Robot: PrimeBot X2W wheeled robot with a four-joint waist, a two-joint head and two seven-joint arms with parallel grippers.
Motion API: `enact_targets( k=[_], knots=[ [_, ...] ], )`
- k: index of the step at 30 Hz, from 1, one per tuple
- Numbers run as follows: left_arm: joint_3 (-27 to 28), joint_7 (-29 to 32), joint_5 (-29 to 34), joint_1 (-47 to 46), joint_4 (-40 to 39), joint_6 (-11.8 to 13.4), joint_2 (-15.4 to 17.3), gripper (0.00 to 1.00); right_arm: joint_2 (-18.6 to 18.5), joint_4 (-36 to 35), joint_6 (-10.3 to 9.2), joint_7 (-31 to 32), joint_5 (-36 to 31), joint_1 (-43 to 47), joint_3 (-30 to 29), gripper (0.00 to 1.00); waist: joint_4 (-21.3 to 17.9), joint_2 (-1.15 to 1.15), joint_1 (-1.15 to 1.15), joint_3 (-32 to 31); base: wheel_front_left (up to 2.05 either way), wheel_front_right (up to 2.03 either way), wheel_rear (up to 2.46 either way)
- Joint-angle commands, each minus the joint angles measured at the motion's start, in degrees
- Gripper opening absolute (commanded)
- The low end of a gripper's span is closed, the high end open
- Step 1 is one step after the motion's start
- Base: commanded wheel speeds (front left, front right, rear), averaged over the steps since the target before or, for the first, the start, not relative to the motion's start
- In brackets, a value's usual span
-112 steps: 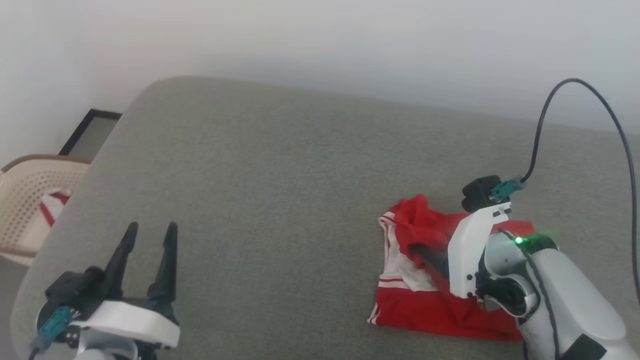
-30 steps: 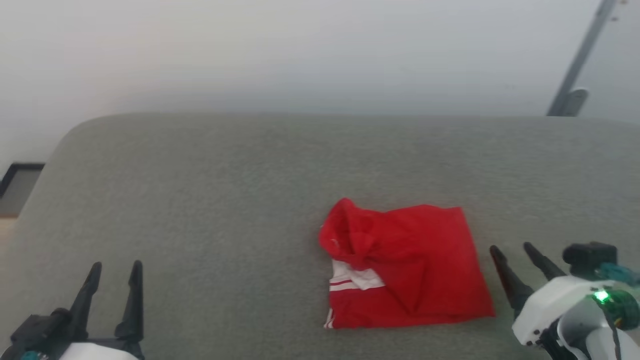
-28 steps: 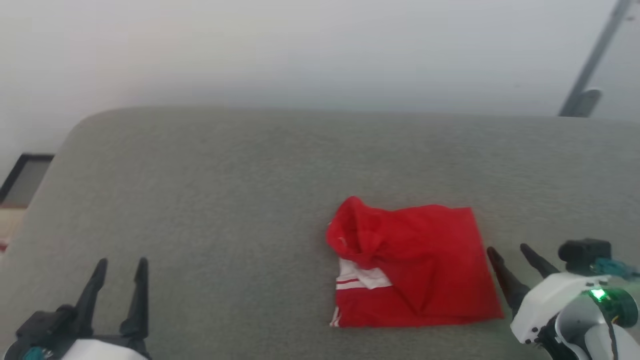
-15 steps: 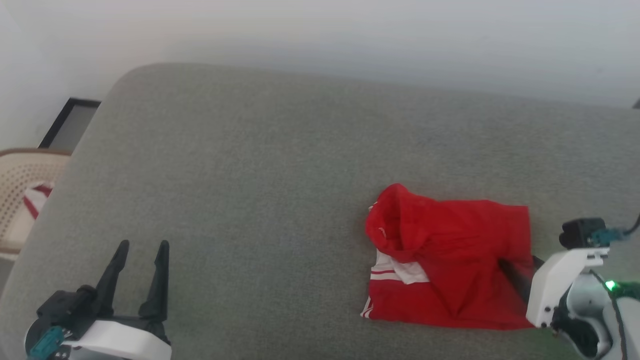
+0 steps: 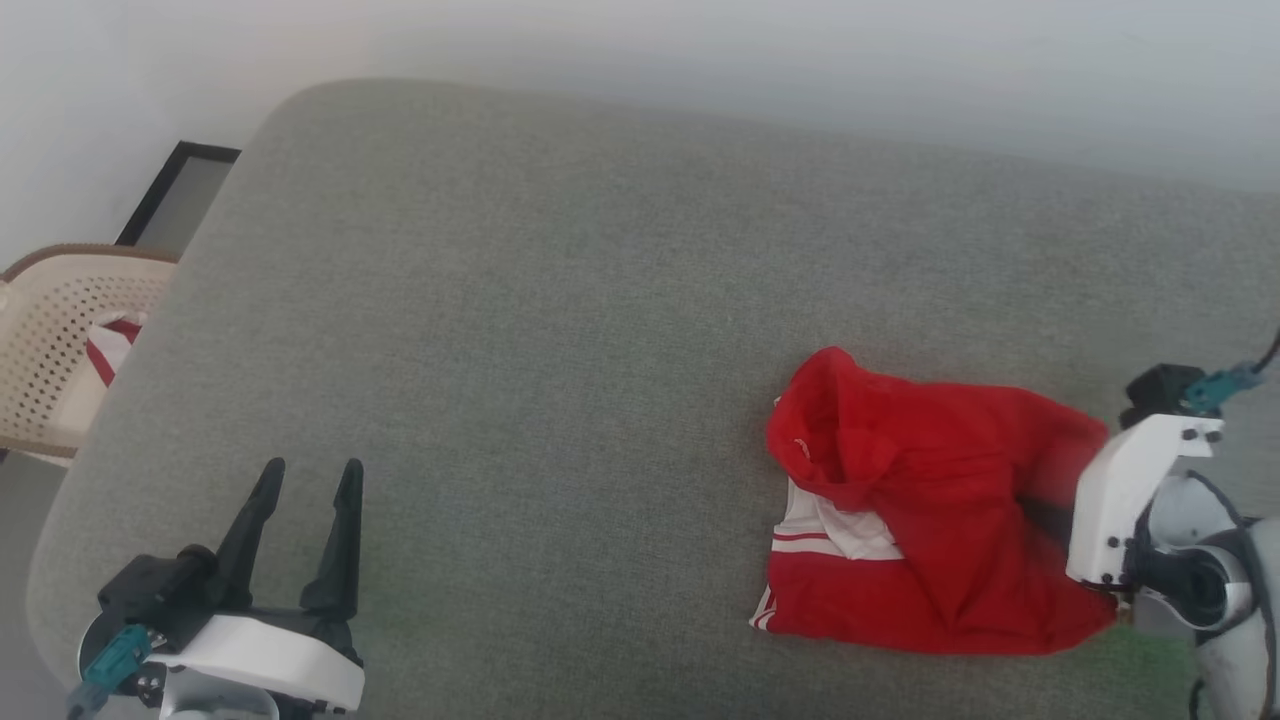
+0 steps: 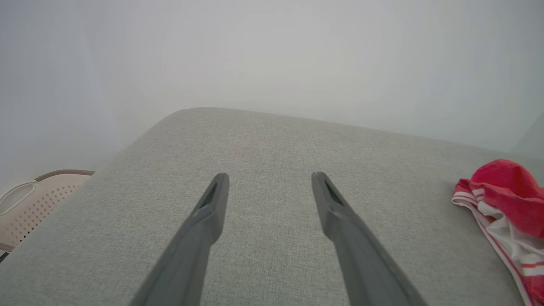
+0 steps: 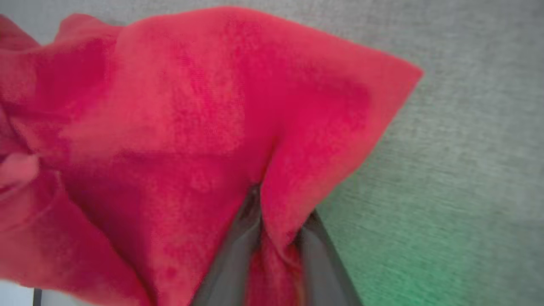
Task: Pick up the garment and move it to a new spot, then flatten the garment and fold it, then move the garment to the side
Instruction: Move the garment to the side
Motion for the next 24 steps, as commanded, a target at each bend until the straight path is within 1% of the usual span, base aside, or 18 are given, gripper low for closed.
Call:
enact_targets(
  k=[1, 7, 14, 19, 24],
  knots=[
    [0.1, -0.2, 0.0, -0.8, 0.0, -0.1, -0.2, 1.0, 1.3, 0.4, 0.01, 1.1, -0.1, 1.5, 0.9, 0.0, 0.0, 0.0, 0.0, 0.2, 0.0, 0.0, 0.0],
    [0.6, -0.2, 0.5, -1.5, -0.7, -0.1, 0.0, 1.0, -0.7, -4.7, -0.05, -0.1, -3.4, 0.4, -0.5, 0.0, -1.2, 0.0, 0.0, 0.6, 0.0, 0.0, 0.0],
    [-0.1, -0.2, 1.2, -3.7, -1.2, -0.1, 1.0, 1.0, -2.6, -10.4, -0.04, 0.0, -6.8, -2.2, -2.1, 0.0, -4.2, 0.0, 0.0, 1.5, 0.0, 0.0, 0.0],
    [-1.2, -0.2, 1.3, -5.9, -1.3, -0.1, 1.5, 1.0, -4.0, -12.4, -0.04, 0.1, -8.7, -4.2, -3.0, 0.0, -6.2, 0.0, 0.0, 2.5, 0.0, 0.0, 0.0],
    [-3.7, -0.2, 1.7, -9.4, -1.1, -0.1, 1.9, 1.0, -6.0, -13.4, -0.04, -1.0, -10.3, -7.0, -4.5, 0.0, -8.5, 0.0, 0.0, 4.1, 0.0, 0.0, 0.0]
  ],
)
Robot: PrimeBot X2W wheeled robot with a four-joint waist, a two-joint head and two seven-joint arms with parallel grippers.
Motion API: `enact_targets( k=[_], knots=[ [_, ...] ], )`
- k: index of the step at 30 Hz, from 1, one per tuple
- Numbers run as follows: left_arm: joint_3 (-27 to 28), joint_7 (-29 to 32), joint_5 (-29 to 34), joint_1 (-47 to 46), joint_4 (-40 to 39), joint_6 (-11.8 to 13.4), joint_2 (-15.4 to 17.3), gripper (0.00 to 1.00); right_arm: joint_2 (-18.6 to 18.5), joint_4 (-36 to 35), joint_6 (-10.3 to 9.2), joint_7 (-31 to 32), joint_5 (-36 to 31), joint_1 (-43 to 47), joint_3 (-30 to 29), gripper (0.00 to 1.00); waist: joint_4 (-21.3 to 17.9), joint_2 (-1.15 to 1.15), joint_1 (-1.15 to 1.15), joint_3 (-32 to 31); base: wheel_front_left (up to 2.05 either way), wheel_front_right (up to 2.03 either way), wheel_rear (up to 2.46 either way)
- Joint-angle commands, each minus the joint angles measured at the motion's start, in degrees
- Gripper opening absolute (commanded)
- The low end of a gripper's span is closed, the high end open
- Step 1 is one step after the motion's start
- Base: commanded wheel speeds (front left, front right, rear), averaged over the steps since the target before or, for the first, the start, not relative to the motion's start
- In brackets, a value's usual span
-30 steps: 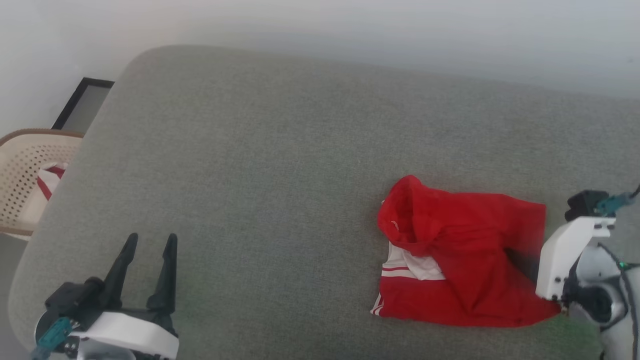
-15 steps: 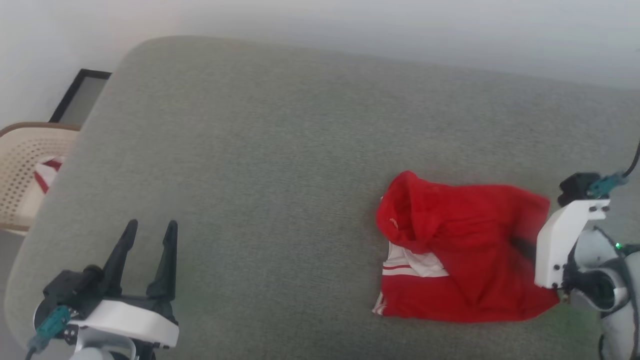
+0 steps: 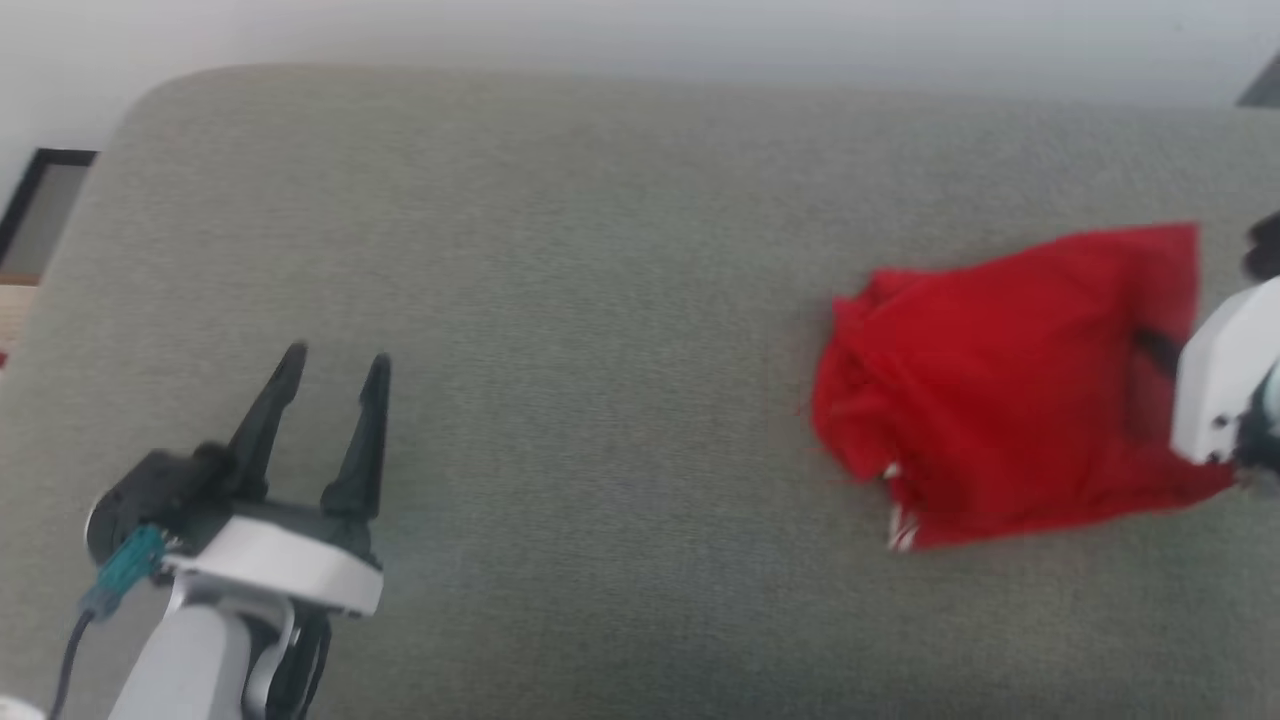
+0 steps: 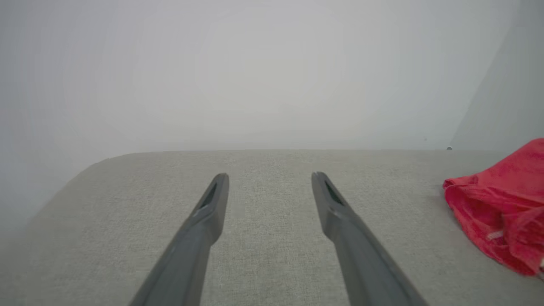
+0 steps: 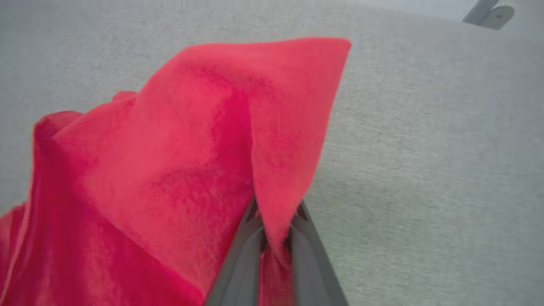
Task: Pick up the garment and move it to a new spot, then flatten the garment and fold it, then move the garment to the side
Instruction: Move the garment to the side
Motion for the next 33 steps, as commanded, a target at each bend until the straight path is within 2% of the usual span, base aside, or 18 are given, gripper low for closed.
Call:
enact_targets(
  k=[1, 12, 22, 33],
  knots=[
    [-0.4, -0.2, 0.5, -1.2, -0.1, -0.1, 0.1, 1.0, -0.7, -0.2, -0.11, -0.5, -0.4, -1.1, -0.1, 0.0, -1.1, 0.0, 0.0, 1.0, 0.0, 0.0, 0.0],
    [-6.9, -0.2, 0.2, -11.3, 0.6, -0.1, 2.1, 1.0, -7.2, 4.1, -0.11, -8.5, -3.9, -9.5, 0.5, 0.0, -7.2, 0.0, 0.0, 7.3, 0.0, 0.0, 0.0],
    [-14.6, -0.2, -0.5, -21.4, 1.6, -0.1, 4.1, 1.0, -13.0, 14.4, -0.11, -19.9, -7.4, -16.8, 2.0, 0.0, -12.4, 0.0, 0.0, 14.0, 0.0, 0.0, 0.0],
    [-20.5, -0.2, -1.5, -28.6, 2.4, -0.1, 5.3, 1.0, -17.9, 26.0, -0.12, -32.7, -16.8, -23.5, 3.4, 0.0, -15.3, 0.0, 0.0, 18.9, 0.0, 0.0, 0.0]
  ],
)
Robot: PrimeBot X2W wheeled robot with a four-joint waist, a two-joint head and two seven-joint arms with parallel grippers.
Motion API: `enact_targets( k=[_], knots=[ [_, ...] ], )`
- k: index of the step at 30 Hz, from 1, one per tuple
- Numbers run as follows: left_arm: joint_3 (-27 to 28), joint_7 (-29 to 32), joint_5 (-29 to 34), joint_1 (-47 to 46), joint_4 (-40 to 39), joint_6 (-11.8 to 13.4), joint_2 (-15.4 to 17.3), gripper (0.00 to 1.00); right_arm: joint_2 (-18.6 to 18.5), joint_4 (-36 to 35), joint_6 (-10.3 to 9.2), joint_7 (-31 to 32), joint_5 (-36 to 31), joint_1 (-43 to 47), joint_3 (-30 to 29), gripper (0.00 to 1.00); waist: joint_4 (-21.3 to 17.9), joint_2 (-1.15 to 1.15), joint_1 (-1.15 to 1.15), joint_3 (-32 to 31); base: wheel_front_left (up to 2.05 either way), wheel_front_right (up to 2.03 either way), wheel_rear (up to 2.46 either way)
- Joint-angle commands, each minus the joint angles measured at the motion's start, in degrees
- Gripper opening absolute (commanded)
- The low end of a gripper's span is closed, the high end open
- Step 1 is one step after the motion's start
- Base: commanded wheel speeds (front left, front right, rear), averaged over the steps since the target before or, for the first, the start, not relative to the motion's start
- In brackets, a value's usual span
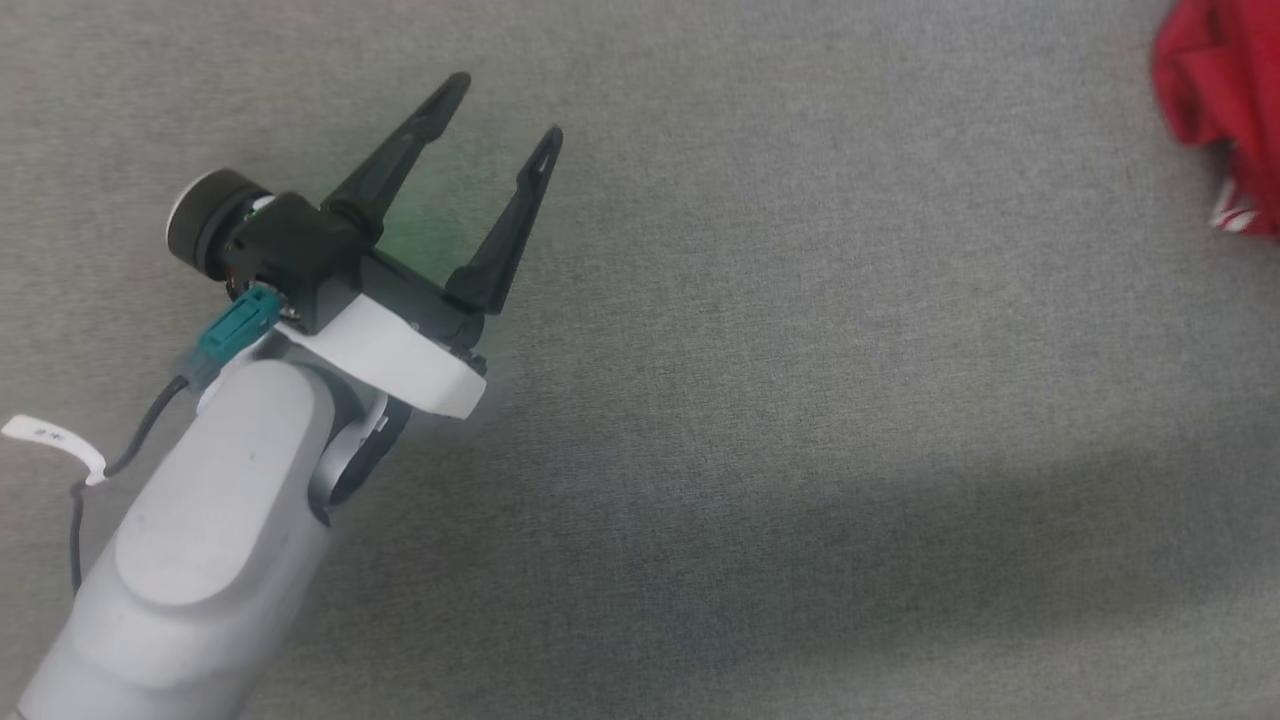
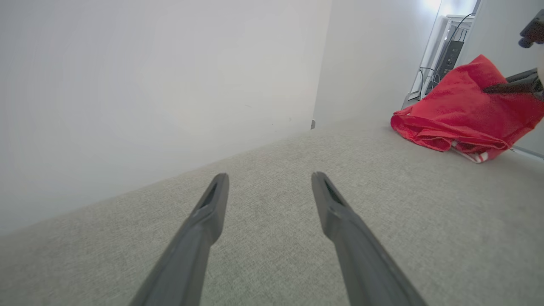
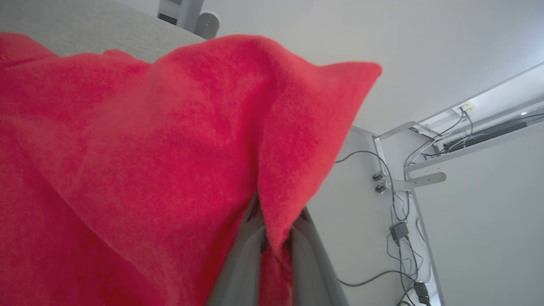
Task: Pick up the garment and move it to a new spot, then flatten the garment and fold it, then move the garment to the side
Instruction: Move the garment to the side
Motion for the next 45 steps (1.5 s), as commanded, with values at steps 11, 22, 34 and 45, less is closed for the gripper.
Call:
enact_targets(
  k=[11, 22, 34, 45],
  knots=[
    [-2.9, -0.2, -1.4, -4.4, 0.9, -0.1, 0.6, 1.0, 0.3, 9.8, -0.12, -8.0, -9.9, -5.7, 0.0, 0.0, -0.6, 0.0, 0.0, 4.2, 0.0, 0.0, 0.0],
    [-3.2, -0.2, -2.1, -5.0, 1.3, -0.1, 1.1, 1.0, 5.3, 18.4, -0.11, -11.5, -15.4, -9.5, -6.7, 0.0, 0.8, 0.0, 0.0, 5.3, 0.0, 0.0, 0.0],
    [2.2, -0.2, -2.2, 0.8, 1.8, -0.1, 1.4, 1.0, 9.4, 22.8, -0.11, -15.2, -19.5, -12.9, -10.2, 1.0, 1.7, 0.0, 0.0, -1.2, 0.0, 0.0, 0.0],
    [9.7, -0.2, 0.3, 10.2, 1.4, -0.1, 0.1, 1.0, 16.5, 24.1, -0.11, -22.6, -10.9, -10.1, -5.8, 1.0, 4.6, 0.0, 0.0, -10.2, 0.0, 0.0, 0.0]
  ],
)
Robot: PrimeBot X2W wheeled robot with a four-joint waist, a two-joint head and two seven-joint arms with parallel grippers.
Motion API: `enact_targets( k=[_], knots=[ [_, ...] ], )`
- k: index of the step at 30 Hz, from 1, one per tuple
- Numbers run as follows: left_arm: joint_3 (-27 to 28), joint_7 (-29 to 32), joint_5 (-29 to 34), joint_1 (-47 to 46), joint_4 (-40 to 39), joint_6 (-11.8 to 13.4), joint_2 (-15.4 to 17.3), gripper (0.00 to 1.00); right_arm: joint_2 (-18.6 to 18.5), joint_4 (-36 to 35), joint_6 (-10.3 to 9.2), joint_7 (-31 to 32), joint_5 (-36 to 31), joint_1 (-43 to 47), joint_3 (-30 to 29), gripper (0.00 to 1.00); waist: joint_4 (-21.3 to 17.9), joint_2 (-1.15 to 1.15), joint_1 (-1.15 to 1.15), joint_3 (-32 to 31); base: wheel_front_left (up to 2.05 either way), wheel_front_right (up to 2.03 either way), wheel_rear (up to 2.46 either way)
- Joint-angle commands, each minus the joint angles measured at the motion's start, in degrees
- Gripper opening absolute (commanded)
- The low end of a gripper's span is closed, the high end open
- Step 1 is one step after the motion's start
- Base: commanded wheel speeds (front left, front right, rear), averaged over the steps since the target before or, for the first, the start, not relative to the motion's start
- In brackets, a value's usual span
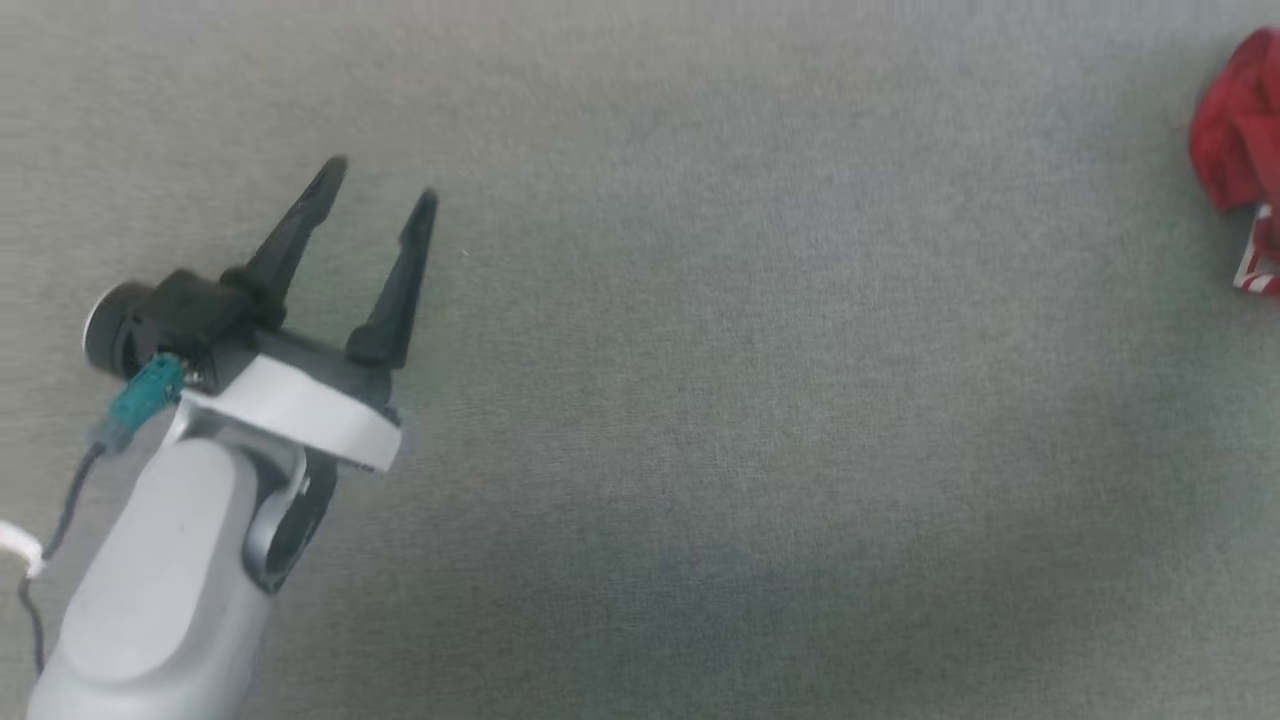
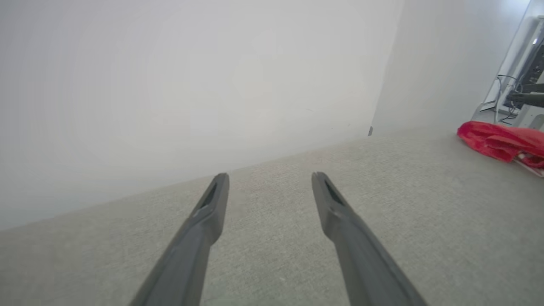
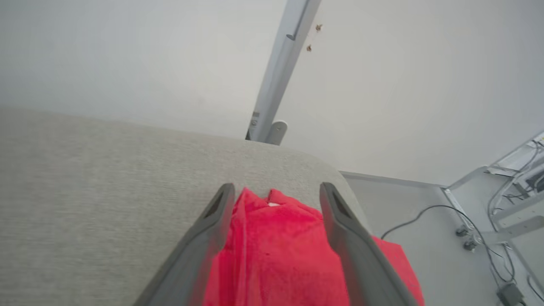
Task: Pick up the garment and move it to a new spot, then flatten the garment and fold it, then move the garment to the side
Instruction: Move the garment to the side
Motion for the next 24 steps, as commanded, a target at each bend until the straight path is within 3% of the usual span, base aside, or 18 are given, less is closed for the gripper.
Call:
enact_targets(
  k=[1, 9, 16, 24],
  knots=[
    [0.4, -0.2, 0.8, 2.3, -0.7, -0.1, 0.0, 1.0, 1.1, -0.2, -0.11, -1.1, 1.2, 1.7, 1.7, 1.0, 1.4, 0.0, 0.0, -3.3, 0.0, 0.0, 0.0],
    [7.5, -0.2, 2.5, 10.4, 0.2, -0.1, -0.7, 1.0, 4.4, -3.9, -0.11, -3.4, 8.1, 8.4, 8.3, 1.0, 3.0, 0.0, 0.0, -9.7, 0.0, 0.0, 0.0],
    [13.8, -0.2, 5.6, 18.7, -1.2, -0.1, -2.4, 1.0, 5.1, -11.8, -0.11, -4.1, 14.4, 17.9, 12.5, 1.0, 4.2, 0.0, 0.0, -15.2, 0.0, 0.0, 0.0],
    [19.8, -0.2, 7.0, 26.8, -3.1, -0.1, -4.4, 1.0, 6.2, -25.5, -0.11, -4.1, 15.1, 30.8, 10.8, 1.0, 4.6, 0.0, 0.0, -20.1, 0.0, 0.0, 0.0]
  ],
)
